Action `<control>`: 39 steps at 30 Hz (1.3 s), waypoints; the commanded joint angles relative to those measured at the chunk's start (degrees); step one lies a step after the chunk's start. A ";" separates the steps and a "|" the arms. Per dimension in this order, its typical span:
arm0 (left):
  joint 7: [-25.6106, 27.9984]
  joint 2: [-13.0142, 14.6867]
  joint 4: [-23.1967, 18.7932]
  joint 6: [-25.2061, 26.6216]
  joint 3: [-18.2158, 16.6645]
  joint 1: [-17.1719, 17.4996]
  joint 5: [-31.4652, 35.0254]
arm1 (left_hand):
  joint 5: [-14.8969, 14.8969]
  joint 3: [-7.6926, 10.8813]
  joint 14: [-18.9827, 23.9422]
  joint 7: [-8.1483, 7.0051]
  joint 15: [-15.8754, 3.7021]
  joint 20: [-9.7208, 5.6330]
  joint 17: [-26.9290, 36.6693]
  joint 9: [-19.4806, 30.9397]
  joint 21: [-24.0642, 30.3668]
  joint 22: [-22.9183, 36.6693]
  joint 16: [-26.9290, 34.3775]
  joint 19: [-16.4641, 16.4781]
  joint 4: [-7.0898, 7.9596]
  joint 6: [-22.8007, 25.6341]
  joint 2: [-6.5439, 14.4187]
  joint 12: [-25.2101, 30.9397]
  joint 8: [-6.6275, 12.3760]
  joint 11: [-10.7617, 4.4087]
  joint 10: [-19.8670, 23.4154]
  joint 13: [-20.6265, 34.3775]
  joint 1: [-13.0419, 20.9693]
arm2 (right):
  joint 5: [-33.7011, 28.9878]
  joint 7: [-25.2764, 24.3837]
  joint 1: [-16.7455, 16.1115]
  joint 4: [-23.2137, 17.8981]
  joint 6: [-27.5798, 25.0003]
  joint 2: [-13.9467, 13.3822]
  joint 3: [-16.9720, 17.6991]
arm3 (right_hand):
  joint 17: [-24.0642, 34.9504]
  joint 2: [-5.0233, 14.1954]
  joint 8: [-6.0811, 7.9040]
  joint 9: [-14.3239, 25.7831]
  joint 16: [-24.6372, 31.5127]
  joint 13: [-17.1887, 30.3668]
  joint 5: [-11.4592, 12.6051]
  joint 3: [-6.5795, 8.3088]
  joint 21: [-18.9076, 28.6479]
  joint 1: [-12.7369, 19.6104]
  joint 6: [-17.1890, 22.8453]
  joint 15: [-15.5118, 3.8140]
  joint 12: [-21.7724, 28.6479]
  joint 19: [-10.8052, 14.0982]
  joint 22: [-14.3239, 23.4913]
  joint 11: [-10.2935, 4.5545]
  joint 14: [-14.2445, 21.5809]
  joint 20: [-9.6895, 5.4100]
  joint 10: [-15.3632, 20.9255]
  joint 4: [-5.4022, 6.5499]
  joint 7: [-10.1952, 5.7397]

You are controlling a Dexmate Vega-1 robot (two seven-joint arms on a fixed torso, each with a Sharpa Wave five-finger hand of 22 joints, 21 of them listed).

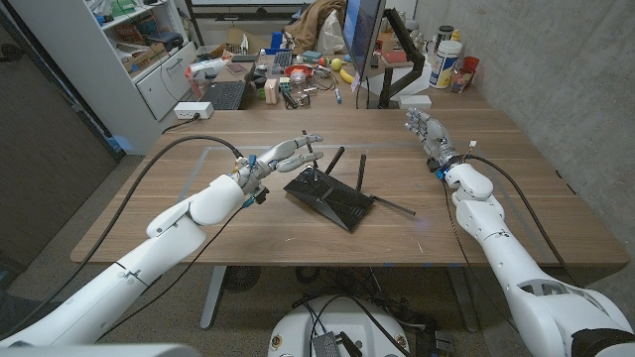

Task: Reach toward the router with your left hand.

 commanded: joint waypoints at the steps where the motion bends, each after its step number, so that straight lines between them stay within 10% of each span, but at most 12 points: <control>1: -1.01 0.21 0.19 1.38 1.51 -0.74 0.36 | 0.15 0.32 0.17 0.00 -1.04 0.26 0.07 0.05 -0.15 0.17 0.07 -0.34 -0.28 0.64 0.02 0.05 0.34 -0.22 0.42 0.23 0.44 | 0.12 0.14 0.16 0.21 0.37 -0.03 0.22 | 0.15 -0.28 0.23 0.13 -0.19 0.27 0.18 0.24 -0.44 -0.13 0.32 -0.03 -0.09 0.75 0.23 0.01 0.55 -0.83 0.47 -0.07 -0.33; 39: -1.22 0.10 2.83 4.62 4.61 -2.17 1.68 | 0.12 0.28 0.75 -0.39 -1.17 0.52 0.07 0.07 -0.38 0.19 0.22 -0.21 -0.41 1.35 0.35 0.15 0.41 -0.69 1.05 0.26 0.70 | 0.13 -0.46 0.93 0.70 2.12 -0.04 0.59 | 0.15 -0.25 0.24 0.13 -0.19 0.27 0.16 0.17 -1.26 -0.20 0.34 -0.04 -0.14 1.07 0.26 -0.05 0.64 -0.79 0.45 -0.05 -0.40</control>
